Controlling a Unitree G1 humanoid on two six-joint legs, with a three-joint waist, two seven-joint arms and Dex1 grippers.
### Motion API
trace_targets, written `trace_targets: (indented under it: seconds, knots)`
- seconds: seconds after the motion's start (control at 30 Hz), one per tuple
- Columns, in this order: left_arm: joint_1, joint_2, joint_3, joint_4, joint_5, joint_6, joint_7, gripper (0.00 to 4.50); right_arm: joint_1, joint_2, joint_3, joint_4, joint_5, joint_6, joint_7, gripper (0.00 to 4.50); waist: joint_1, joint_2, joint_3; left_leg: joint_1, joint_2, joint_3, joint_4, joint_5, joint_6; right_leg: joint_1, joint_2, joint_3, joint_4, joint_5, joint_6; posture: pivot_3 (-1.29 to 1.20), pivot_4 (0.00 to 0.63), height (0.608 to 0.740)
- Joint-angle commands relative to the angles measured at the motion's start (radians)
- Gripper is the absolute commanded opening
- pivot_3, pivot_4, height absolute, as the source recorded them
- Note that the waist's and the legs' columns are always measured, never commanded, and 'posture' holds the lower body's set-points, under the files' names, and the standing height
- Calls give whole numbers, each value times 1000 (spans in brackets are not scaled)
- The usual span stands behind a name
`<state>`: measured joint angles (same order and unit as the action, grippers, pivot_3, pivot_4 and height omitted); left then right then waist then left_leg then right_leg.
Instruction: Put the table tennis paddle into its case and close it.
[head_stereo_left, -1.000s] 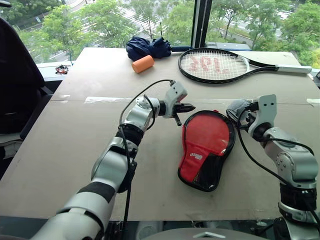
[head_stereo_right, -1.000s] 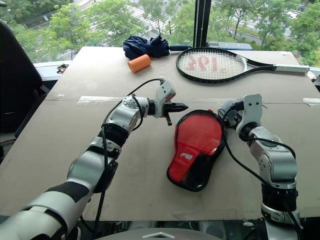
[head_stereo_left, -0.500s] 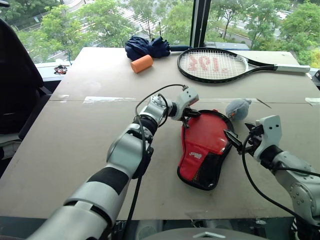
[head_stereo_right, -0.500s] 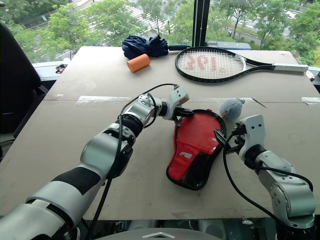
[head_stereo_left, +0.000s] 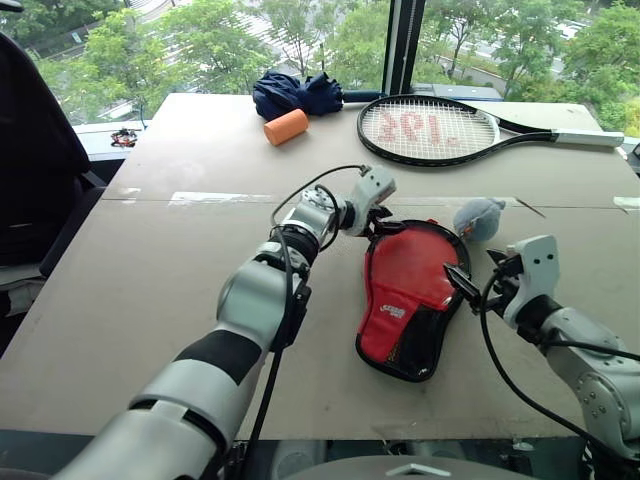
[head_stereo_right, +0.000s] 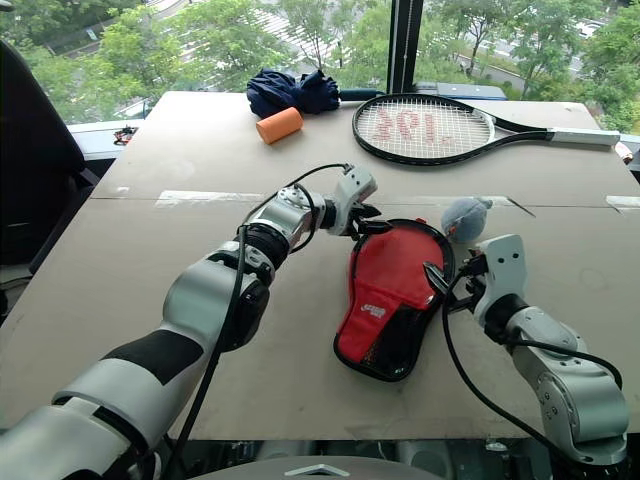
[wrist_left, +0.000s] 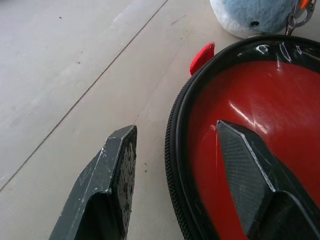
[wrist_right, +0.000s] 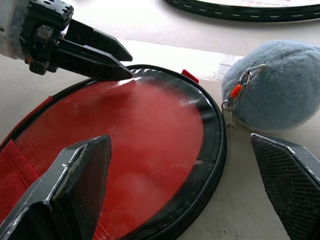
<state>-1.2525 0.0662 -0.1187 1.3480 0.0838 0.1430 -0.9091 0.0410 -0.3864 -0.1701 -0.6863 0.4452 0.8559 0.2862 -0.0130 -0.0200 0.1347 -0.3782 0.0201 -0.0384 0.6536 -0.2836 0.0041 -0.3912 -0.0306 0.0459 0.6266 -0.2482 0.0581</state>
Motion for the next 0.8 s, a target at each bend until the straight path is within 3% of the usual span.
trace_targets:
  seconds: [0.03,0.07,0.17,0.3,0.57,0.8]
  knots:
    - [-10,-26,0,3,26,38,5,2507,29,-21,-9,-75,33,-5,24,4500,1,0,0,0,0,0,0,0,0,0,0,0,0,0,0,0,150,740]
    - [-8,-31,-1,6,34,47,10,2507,37,-24,-12,-82,34,-3,24,4500,1,0,0,0,0,0,0,0,0,0,0,0,0,0,0,0,150,740]
    - [-7,-36,5,9,40,72,24,1733,46,-26,-21,-96,41,2,14,4500,2,-1,-1,0,0,-1,0,0,0,0,0,-1,0,0,0,0,150,740]
    - [-11,-34,43,10,17,103,45,48,68,-35,-30,-119,41,2,5,4500,2,-1,-1,2,0,-1,1,0,0,2,-1,-1,0,0,0,0,150,740]
    - [-17,11,145,-1,-30,102,86,48,107,-59,-39,-124,39,-33,22,4500,-2,-1,-1,2,-1,-1,1,0,0,2,-1,-1,0,0,1,0,150,740]
    - [-17,112,169,-20,-29,113,40,48,83,-67,-31,-111,68,-45,56,4500,-4,-1,-1,2,0,-2,0,0,0,1,0,-1,2,1,1,0,150,740]
